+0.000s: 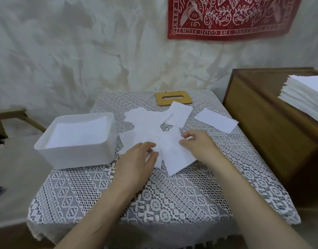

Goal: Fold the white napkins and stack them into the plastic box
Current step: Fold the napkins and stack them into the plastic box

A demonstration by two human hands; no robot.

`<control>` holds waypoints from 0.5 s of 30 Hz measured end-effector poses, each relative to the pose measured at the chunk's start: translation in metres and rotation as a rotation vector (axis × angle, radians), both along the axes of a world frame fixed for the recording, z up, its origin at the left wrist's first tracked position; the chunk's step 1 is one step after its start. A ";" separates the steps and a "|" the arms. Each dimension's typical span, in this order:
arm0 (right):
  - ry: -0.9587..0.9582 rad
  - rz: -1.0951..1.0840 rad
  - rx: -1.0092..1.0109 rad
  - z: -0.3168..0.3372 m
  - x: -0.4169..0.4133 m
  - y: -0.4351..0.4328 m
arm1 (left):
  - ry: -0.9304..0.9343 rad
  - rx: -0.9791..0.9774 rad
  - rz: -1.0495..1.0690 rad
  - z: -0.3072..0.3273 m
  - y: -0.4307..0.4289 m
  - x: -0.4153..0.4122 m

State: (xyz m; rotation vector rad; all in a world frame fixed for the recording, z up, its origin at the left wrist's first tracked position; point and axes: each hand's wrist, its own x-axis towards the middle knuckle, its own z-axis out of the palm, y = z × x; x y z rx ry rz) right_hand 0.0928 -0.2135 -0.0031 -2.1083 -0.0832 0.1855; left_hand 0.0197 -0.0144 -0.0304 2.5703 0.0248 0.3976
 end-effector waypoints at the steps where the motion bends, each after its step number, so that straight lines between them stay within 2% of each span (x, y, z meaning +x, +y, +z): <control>1: -0.003 0.010 0.136 0.003 -0.003 0.000 | 0.014 -0.047 0.010 0.001 0.001 0.000; 4: 0.033 0.048 0.449 0.014 -0.016 0.003 | 0.066 -0.337 0.046 0.005 0.002 -0.003; 7: 0.116 0.094 0.566 0.013 -0.024 0.009 | 0.185 -0.767 0.045 0.012 -0.002 -0.006; 10: 0.174 0.138 0.519 0.008 -0.027 0.014 | 0.207 -0.998 0.036 0.015 -0.002 -0.011; 15: 0.255 0.278 0.433 0.001 -0.031 0.028 | 0.265 -1.127 0.035 0.014 0.012 -0.022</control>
